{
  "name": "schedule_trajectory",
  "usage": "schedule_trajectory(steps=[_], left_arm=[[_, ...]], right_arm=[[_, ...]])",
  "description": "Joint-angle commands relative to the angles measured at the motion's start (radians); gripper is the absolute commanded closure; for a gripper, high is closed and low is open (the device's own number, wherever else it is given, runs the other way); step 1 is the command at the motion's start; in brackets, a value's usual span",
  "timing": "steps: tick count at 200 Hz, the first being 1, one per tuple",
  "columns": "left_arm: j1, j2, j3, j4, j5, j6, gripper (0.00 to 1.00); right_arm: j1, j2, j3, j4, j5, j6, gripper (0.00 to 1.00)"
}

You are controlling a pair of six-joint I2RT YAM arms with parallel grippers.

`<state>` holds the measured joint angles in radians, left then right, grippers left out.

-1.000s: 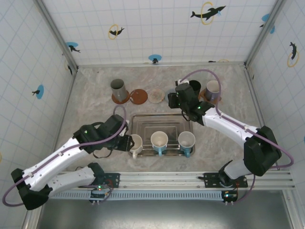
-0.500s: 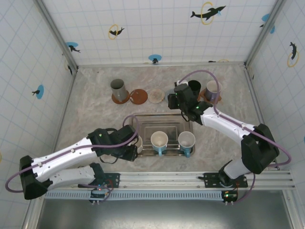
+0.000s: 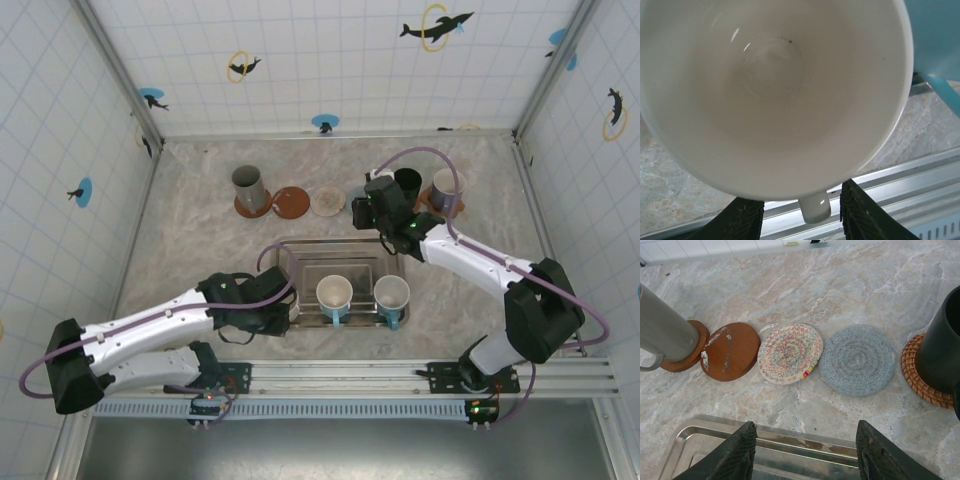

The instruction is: Place the cup by the coaster

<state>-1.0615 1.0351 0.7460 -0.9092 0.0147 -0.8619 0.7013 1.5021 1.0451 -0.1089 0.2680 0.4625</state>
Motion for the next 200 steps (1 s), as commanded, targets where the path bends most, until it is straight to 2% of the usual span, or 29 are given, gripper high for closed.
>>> schedule_trajectory(steps=[1,125,200], left_arm=[[-0.008,-0.005,-0.022,0.029,-0.035,-0.038,0.59],[-0.008,0.035,-0.045,0.071,-0.047,-0.05,0.72],[-0.008,0.059,-0.022,0.076,-0.059,-0.039,0.95]], right_arm=[[0.007,0.003,-0.005,0.012,0.014,0.005,0.45],[0.006,0.012,-0.005,0.015,0.011,0.008,0.45],[0.006,0.014,-0.007,0.018,0.008,0.016,0.45]])
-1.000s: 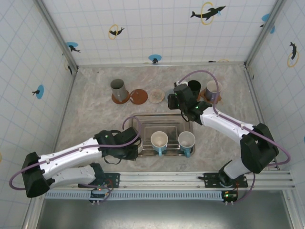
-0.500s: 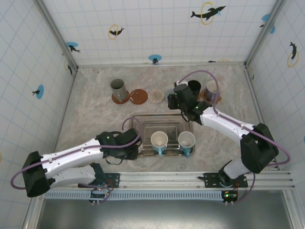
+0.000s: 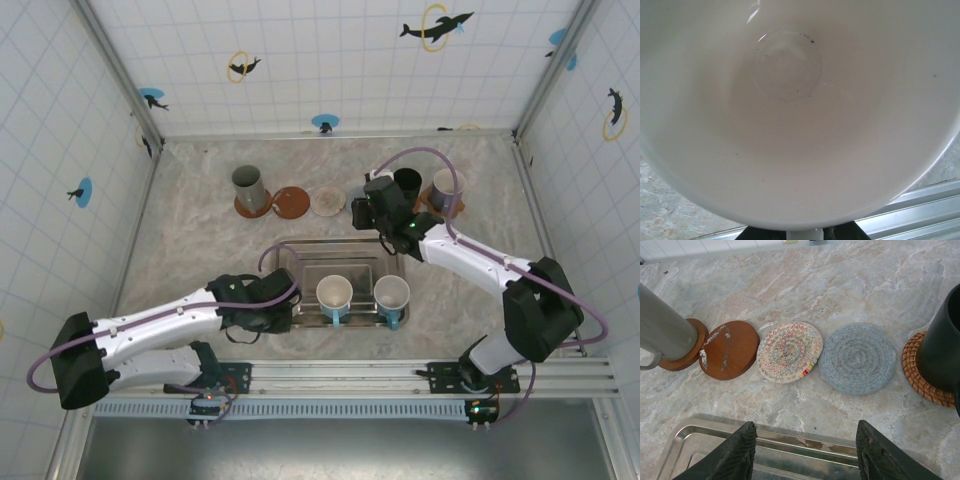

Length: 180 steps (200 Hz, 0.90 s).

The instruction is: Place the cup by the coaster

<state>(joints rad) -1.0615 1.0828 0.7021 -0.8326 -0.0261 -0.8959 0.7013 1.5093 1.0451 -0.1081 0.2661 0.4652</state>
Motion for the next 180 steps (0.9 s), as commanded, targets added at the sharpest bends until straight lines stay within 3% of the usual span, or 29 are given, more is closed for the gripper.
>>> schedule_trajectory(steps=[1,15,180], left_arm=[[-0.008,0.011,0.022,-0.001,-0.019,-0.005,0.95],[-0.008,0.015,0.029,-0.008,-0.026,-0.005,1.0],[-0.008,-0.019,0.1,-0.075,-0.181,-0.037,1.0]], right_arm=[[0.007,0.006,-0.007,0.018,0.01,0.013,0.45],[0.007,0.006,-0.007,0.018,0.009,0.013,0.45],[0.008,0.016,0.009,0.01,0.001,0.013,0.46]])
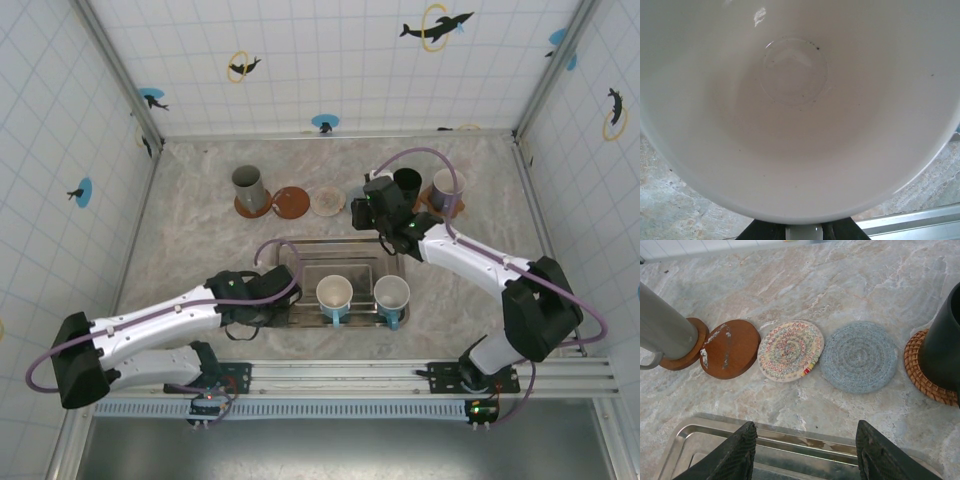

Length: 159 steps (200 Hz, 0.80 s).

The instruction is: Place the cup by the coaster

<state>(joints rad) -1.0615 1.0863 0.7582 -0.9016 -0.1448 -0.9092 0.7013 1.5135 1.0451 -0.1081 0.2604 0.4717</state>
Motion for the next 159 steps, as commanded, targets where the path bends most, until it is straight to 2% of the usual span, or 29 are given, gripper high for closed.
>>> schedule_trajectory(steps=[1,159], left_arm=[[-0.008,-0.023,0.044,-0.005,-0.062,-0.024,1.0],[-0.008,-0.022,0.059,0.066,-0.093,-0.015,1.0]], right_arm=[[0.008,0.011,0.009,0.01,0.007,0.007,0.46],[0.008,-0.016,0.003,-0.01,0.018,0.001,0.46]])
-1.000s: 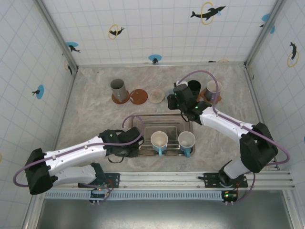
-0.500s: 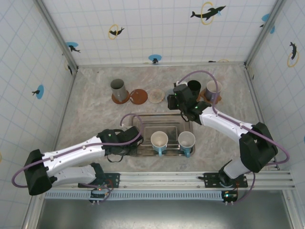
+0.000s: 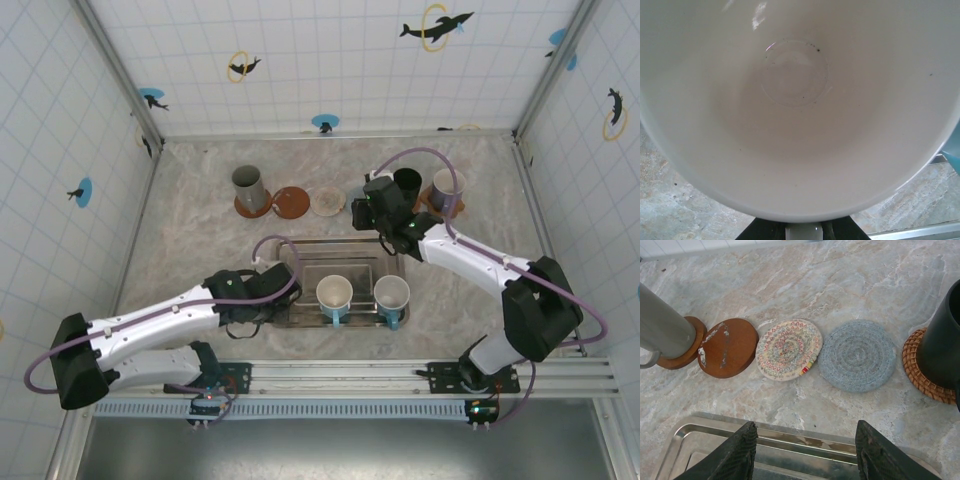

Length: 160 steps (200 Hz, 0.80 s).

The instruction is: Place the cup by the coaster

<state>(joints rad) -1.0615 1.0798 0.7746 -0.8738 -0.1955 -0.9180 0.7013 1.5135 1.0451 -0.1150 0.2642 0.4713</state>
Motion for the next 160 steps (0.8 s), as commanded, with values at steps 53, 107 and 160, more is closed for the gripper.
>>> schedule_trajectory(steps=[53,107,160], left_arm=[[-0.002,0.029,0.08,0.047,-0.063,0.017,1.0],[0.051,0.059,0.09,0.083,-0.037,0.058,1.0],[0.121,0.118,0.117,0.131,0.018,0.143,1.0]], right_arm=[[0.003,-0.019,0.001,-0.009,0.011,-0.002,0.46],[-0.012,-0.037,-0.011,-0.014,0.006,-0.003,0.46],[-0.039,-0.064,-0.034,-0.02,0.0,-0.002,0.46]])
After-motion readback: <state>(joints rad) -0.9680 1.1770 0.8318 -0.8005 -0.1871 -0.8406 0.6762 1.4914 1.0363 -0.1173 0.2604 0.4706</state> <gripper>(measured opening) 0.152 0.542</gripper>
